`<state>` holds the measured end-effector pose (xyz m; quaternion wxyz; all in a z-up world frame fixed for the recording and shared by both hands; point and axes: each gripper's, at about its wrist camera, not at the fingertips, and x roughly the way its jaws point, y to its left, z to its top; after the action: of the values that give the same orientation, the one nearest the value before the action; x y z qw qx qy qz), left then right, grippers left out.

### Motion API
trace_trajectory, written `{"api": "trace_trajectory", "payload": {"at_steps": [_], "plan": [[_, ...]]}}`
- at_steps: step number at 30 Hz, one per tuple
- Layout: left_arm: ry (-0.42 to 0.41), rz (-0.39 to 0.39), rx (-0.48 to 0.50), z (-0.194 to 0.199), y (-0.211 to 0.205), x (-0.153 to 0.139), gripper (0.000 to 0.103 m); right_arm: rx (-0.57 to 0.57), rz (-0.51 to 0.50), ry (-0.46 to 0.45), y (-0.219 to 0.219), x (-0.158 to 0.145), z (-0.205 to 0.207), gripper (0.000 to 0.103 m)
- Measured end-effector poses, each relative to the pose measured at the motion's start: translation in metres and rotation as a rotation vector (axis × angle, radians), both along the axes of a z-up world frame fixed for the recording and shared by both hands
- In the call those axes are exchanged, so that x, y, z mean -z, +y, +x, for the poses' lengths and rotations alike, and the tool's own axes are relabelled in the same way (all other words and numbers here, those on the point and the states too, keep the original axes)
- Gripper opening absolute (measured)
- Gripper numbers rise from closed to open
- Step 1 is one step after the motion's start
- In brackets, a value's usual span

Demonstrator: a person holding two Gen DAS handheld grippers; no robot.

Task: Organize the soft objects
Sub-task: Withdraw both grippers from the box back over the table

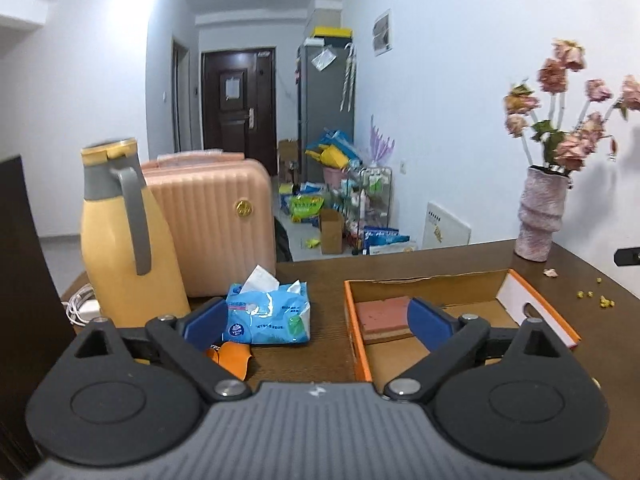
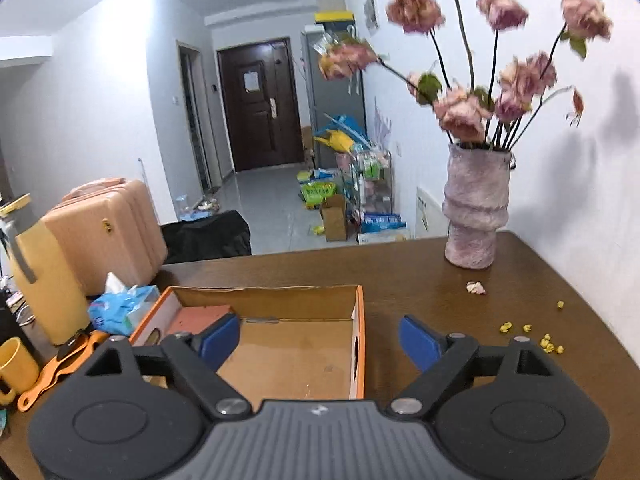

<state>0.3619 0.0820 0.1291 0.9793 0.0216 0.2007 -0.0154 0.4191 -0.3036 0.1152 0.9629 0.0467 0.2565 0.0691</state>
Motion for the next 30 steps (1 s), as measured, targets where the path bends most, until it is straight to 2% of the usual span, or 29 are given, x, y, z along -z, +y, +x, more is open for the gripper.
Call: {"api": "trace_trajectory", "payload": {"at_steps": [2, 7, 11, 15, 18, 22, 24, 27, 30], "plan": [[-0.024, 0.018, 0.001, -0.02, -0.005, -0.002, 0.099, -0.013, -0.024, -0.034, 0.004, -0.004, -0.019, 0.087], [-0.092, 0.003, 0.008, -0.083, -0.008, 0.008, 0.103, -0.072, -0.052, -0.126, 0.015, -0.003, -0.077, 0.089], [-0.141, 0.031, 0.057, -0.137, -0.022, 0.034, 0.103, -0.122, -0.056, -0.194, 0.022, 0.018, -0.135, 0.089], [-0.158, 0.055, 0.109, -0.185, -0.038, 0.065, 0.103, -0.198, -0.007, -0.224, 0.03, 0.048, -0.189, 0.09], [-0.126, 0.026, 0.133, -0.209, -0.046, 0.085, 0.103, -0.21, 0.025, -0.265, 0.036, 0.071, -0.225, 0.093], [-0.055, -0.07, 0.129, -0.232, -0.044, 0.105, 0.103, -0.154, -0.001, -0.309, 0.044, 0.098, -0.266, 0.094], [-0.042, -0.069, 0.135, -0.237, -0.045, 0.112, 0.103, -0.128, 0.026, -0.312, 0.042, 0.11, -0.281, 0.096], [-0.022, -0.045, 0.102, -0.239, -0.045, 0.118, 0.103, -0.086, 0.015, -0.309, 0.042, 0.124, -0.291, 0.096], [-0.017, -0.057, 0.086, -0.241, -0.041, 0.122, 0.103, -0.074, 0.019, -0.287, 0.04, 0.133, -0.297, 0.096]]}}
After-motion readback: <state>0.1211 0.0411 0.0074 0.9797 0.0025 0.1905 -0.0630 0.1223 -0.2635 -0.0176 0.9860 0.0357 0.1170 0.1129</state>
